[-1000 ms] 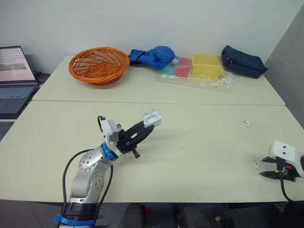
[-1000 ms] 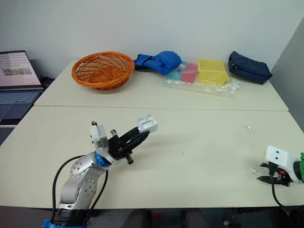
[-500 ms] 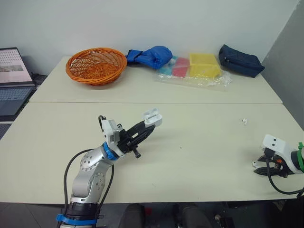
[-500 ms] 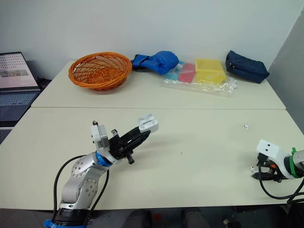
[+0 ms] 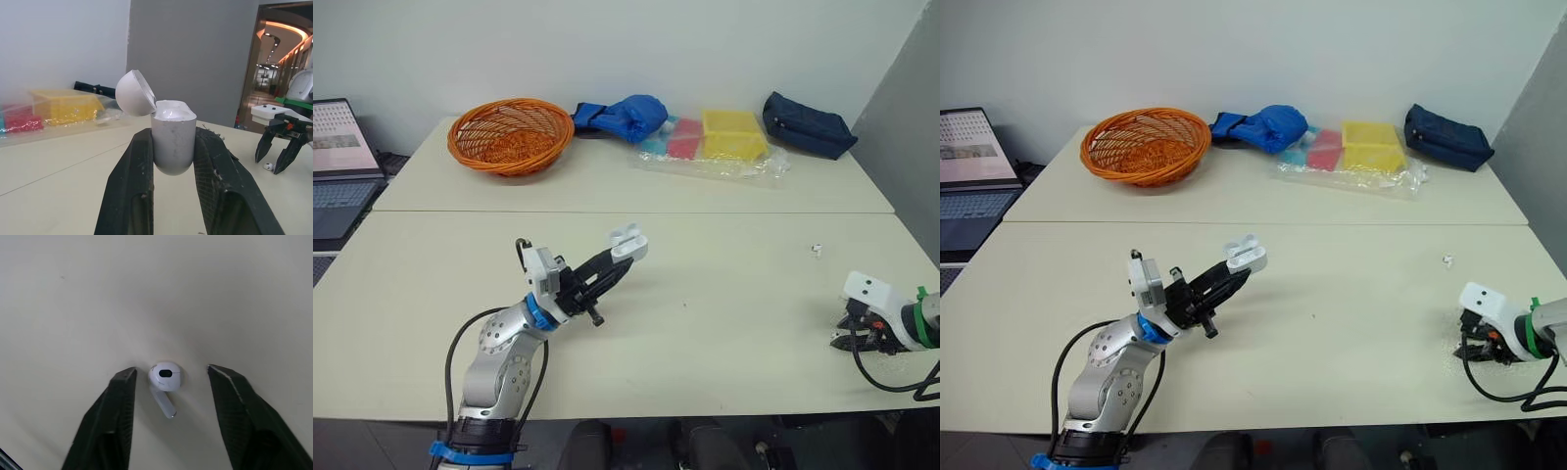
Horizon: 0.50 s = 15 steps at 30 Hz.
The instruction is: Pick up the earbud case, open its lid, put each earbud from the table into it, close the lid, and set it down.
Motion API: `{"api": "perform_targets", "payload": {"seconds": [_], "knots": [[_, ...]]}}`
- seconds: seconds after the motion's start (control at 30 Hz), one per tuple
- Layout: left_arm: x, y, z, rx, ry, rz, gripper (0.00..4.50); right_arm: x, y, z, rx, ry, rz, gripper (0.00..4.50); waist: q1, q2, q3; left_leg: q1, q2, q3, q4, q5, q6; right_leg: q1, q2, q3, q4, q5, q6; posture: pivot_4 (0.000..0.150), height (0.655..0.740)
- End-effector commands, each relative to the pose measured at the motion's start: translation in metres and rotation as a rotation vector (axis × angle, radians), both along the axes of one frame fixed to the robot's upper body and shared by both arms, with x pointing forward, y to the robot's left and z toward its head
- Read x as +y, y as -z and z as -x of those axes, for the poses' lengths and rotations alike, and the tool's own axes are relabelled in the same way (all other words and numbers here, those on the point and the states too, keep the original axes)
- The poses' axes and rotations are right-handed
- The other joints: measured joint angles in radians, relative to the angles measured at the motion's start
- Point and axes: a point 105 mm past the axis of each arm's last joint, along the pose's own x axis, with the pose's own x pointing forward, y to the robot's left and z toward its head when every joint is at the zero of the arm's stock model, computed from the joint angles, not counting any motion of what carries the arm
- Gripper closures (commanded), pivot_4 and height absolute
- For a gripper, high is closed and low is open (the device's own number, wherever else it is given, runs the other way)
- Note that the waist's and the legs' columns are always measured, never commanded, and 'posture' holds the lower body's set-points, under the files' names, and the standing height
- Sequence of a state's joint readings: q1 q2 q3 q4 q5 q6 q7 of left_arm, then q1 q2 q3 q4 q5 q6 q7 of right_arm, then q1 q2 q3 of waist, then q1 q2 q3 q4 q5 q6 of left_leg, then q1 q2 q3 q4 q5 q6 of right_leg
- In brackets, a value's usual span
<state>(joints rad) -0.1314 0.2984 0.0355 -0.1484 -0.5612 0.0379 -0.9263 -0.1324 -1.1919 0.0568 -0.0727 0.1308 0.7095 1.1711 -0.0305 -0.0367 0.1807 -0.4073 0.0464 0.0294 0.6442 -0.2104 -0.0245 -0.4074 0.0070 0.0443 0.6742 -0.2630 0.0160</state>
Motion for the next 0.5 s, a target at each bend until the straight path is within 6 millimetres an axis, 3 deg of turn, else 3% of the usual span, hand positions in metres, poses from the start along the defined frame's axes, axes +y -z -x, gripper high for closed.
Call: {"api": "perform_targets", "payload": {"seconds": [0.03,0.1,0.33,0.47,0.5], "knots": [[-0.003,-0.009,0.004,-0.049,0.004,0.003,3.74,0.001,0.0,0.002,0.005,-0.007,0.012,3.62,0.0,0.0,0.0,0.0,0.0,0.0,0.0,0.0,0.0,0.0,0.0,0.0,0.0,0.0,0.0,0.15,0.74],[-0.002,-0.009,0.004,-0.049,0.004,0.002,3.74,-0.001,0.001,0.004,0.012,-0.004,0.012,4.12,0.0,0.0,0.0,0.0,0.0,0.0,0.0,0.0,0.0,0.0,0.0,0.0,0.0,0.0,0.0,0.15,0.74],[-0.003,-0.009,0.003,-0.049,0.005,0.002,3.74,-0.003,0.0,0.003,0.006,0.001,0.014,4.11,0.001,0.0,0.0,0.0,0.0,0.0,0.0,0.0,0.0,0.0,0.0,0.0,-0.001,0.0,0.0,0.15,0.74],[-0.003,-0.009,0.002,-0.053,0.009,0.002,3.74,0.023,-0.019,-0.007,-0.053,-0.047,-0.093,4.11,-0.001,0.0,0.0,0.0,0.0,0.0,0.0,0.0,0.0,0.0,0.0,0.0,-0.001,0.0,0.0,0.15,0.74],[-0.003,-0.01,0.002,-0.054,0.01,0.003,3.74,0.038,-0.029,-0.011,-0.086,-0.084,-0.148,4.11,-0.002,0.0,0.0,0.0,0.0,0.0,0.0,0.0,0.0,-0.001,0.0,0.001,0.0,0.0,0.0,0.15,0.74]]}}
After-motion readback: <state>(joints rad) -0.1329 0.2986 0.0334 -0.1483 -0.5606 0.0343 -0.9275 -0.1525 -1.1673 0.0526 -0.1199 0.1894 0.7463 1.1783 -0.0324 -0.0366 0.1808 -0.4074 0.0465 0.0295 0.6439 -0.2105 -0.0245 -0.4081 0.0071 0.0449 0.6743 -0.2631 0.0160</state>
